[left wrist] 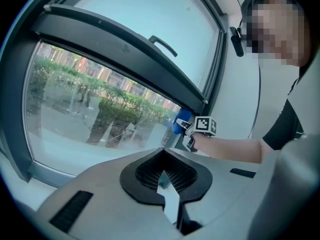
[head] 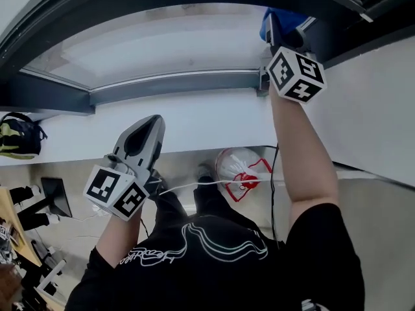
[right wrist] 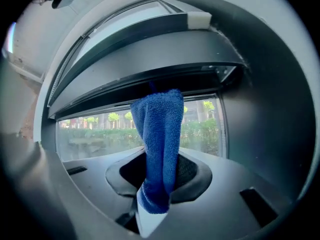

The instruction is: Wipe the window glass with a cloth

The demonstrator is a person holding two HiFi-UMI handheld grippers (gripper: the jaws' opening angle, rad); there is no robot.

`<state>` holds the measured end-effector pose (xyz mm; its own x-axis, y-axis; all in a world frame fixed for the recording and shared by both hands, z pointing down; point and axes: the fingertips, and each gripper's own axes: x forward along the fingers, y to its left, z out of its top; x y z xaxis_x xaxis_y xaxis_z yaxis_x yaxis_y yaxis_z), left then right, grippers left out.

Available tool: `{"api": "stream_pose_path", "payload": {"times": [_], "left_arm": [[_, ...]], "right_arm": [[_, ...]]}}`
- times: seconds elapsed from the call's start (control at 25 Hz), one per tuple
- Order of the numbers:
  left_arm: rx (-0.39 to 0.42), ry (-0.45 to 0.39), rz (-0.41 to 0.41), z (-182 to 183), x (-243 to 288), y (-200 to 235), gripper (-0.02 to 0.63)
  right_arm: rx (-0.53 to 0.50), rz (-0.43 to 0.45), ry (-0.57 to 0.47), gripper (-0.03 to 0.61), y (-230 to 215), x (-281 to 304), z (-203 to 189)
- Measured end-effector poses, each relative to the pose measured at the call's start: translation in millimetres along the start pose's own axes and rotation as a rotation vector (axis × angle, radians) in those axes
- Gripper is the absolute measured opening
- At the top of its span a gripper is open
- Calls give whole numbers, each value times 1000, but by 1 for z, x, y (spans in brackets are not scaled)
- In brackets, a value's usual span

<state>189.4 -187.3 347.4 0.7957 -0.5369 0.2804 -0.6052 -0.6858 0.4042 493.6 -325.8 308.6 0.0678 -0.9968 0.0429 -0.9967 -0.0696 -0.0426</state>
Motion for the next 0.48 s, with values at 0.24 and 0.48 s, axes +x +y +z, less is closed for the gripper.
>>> {"api": "stream_pose_path", "payload": {"times": [0.24, 0.48], "left_arm": [[29, 7, -25, 1, 11, -23, 5], [60, -3, -25, -3, 10, -19, 5]], "right_arm": [[14, -82, 19, 92, -39, -7, -3], [28, -71, 2, 93, -45, -14, -5]]}}
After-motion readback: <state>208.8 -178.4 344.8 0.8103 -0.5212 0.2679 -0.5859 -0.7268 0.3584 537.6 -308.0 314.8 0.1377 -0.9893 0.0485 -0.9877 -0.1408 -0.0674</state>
